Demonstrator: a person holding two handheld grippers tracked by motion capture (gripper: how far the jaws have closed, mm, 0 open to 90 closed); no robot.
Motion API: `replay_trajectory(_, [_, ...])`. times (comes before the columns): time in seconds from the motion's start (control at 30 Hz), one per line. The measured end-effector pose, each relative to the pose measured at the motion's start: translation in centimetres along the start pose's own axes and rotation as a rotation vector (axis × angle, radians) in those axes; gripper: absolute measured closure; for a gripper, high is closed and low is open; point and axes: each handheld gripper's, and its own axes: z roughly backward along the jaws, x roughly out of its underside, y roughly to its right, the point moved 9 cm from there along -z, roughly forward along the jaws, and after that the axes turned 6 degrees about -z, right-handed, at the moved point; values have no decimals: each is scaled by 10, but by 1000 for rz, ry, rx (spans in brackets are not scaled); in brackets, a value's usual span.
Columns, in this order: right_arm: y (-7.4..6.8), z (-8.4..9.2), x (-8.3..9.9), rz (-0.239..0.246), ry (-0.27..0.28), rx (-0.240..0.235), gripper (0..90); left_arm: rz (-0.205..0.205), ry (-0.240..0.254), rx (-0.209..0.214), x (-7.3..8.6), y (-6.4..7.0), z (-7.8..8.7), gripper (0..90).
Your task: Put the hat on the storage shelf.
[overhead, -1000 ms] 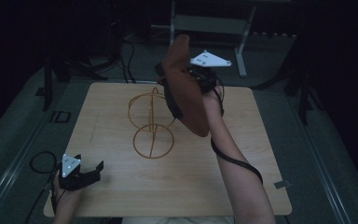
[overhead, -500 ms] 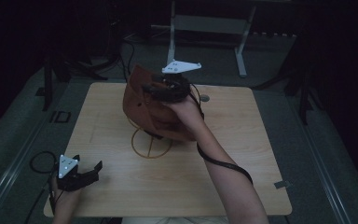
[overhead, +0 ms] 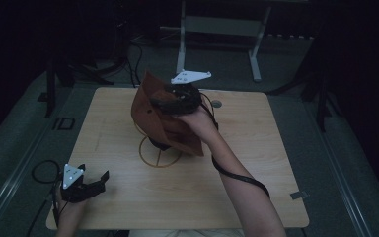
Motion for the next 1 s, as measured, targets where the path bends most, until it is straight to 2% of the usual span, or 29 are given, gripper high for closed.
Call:
replay_trajectory(0.2, [1, 17, 4, -24, 31, -25, 267, -1, -1, -4, 1, -1, 0, 94])
replay_trajectory(0.4, [11, 38, 13, -47, 54, -22, 194, -2, -2, -4, 1, -1, 0, 94])
replay_trajectory(0.47, [15, 43, 20, -34, 44, -17, 137, -5, -4, -6, 1, -1, 0, 93])
replay_trajectory(0.5, [17, 45, 23, -31, 36, -11, 136, -5, -4, -4, 1, 0, 0, 94])
replay_trajectory(0.6, [24, 53, 34, -50, 28, -36, 136, -7, -3, -6, 1, -1, 0, 94])
replay_trajectory(0.7, [33, 60, 47, -15, 14, -3, 134, -4, -4, -9, 1, -1, 0, 94])
replay_trajectory(0.87, [48, 74, 66, -12, 12, 18, 134, -3, -7, -12, 1, -1, 0, 94])
replay_trajectory(1.0, [61, 85, 83, -31, 6, 51, 135, -4, -7, -10, 1, -1, 0, 93])
